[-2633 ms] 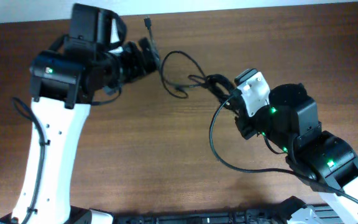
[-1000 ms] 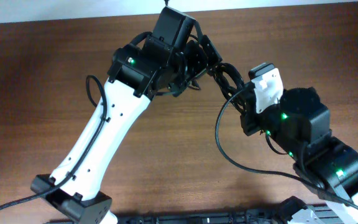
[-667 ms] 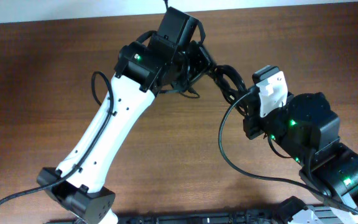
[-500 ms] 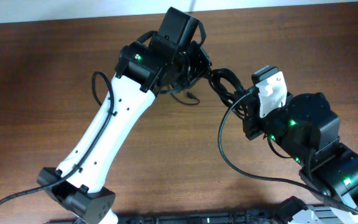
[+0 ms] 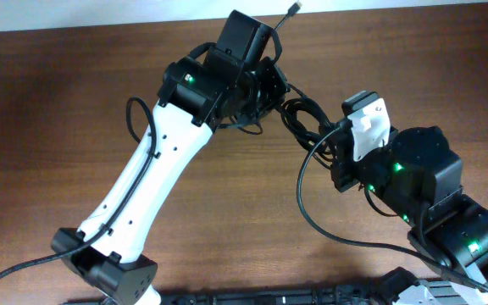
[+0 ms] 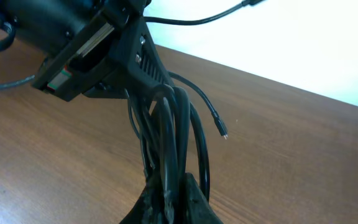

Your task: Untangle cables

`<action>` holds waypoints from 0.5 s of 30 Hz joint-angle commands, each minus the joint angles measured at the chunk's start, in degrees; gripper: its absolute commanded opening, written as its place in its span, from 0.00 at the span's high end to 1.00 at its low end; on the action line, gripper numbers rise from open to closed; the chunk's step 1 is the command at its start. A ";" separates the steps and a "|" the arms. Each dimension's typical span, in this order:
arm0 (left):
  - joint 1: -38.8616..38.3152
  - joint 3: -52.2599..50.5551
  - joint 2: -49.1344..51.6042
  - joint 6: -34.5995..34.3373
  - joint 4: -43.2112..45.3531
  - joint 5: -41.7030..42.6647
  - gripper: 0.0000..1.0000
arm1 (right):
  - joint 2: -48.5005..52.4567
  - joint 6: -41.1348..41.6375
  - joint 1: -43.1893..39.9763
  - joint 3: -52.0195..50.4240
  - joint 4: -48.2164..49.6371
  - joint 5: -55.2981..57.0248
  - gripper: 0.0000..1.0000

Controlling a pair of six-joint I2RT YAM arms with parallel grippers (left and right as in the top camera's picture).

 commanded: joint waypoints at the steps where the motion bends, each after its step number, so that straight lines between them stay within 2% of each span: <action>1: -0.04 0.85 0.61 3.17 0.09 -0.70 1.00 | -0.83 0.61 0.26 0.79 -0.90 2.03 0.92; 5: -0.04 0.85 0.61 3.50 0.11 -0.44 1.00 | -0.83 0.59 0.26 0.79 -2.54 2.03 0.92; 6: -0.04 0.85 0.61 3.45 0.11 -0.42 1.00 | -0.83 0.59 0.26 0.76 -3.08 2.03 0.89; 8: 0.07 0.85 0.61 2.89 0.09 -0.24 1.00 | -0.83 0.59 0.26 0.76 -4.17 2.01 0.77; 13: 1.60 0.85 0.61 1.11 0.11 2.54 1.00 | -0.83 0.61 0.26 0.76 -7.17 2.01 0.60; 14: 1.88 0.85 0.61 0.92 0.11 2.58 1.00 | -0.83 0.61 0.26 0.76 -7.50 2.01 0.51; 15: 2.12 0.85 0.61 0.92 0.11 2.58 1.00 | -0.83 0.61 0.26 0.76 -7.58 1.97 0.48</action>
